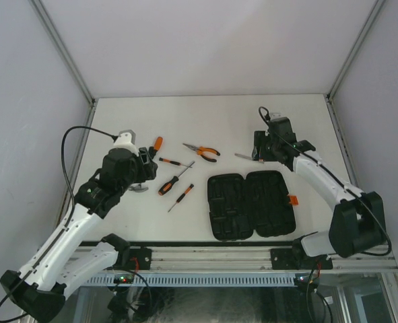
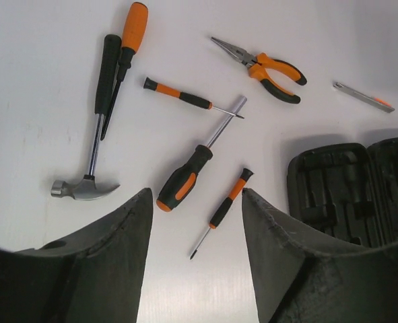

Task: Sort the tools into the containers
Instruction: Open the storage box at the center of the board, then pick up the utility knife at the center of the board.

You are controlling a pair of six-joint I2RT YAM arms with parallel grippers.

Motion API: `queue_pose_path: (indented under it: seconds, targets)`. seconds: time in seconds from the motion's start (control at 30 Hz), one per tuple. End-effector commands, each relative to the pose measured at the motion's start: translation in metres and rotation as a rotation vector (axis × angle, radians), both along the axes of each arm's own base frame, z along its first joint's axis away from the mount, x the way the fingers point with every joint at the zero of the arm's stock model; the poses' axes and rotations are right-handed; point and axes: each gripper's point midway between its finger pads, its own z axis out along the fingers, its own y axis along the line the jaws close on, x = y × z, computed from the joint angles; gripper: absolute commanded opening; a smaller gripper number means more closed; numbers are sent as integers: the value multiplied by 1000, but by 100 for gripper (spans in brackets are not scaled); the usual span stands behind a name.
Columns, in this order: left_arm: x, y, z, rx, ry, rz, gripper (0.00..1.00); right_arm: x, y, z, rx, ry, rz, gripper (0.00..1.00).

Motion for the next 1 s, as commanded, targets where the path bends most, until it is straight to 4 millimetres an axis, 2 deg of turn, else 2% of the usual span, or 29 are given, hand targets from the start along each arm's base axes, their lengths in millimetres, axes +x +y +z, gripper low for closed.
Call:
queue_pose_path:
  seconds: [0.0, 0.27, 0.3, 0.33, 0.47, 0.63, 0.8, 0.97]
  targets:
    - [10, -2, 5, -61, -23, -36, 60, 20, 14, 0, 37, 24, 150, 57]
    - [14, 8, -4, -28, 34, -54, 59, 51, 14, -23, -57, 79, 186, 58]
    - [14, 10, -6, -19, 41, -50, 58, 51, 13, -31, -70, 100, 194, 57]
    - [13, 11, -8, -13, 48, -48, 57, 58, 15, -28, -75, 89, 204, 57]
    - [11, 11, -12, -9, 59, -53, 57, 67, 19, -38, -102, 122, 248, 55]
    - [10, 12, -11, -10, 47, -54, 57, 74, 28, -53, -120, 171, 302, 49]
    - [11, 10, -15, -5, 62, -62, 57, 74, 38, -68, -155, 216, 351, 49]
    - [11, 8, -16, -9, 70, -69, 56, 72, 38, -80, -210, 254, 363, 50]
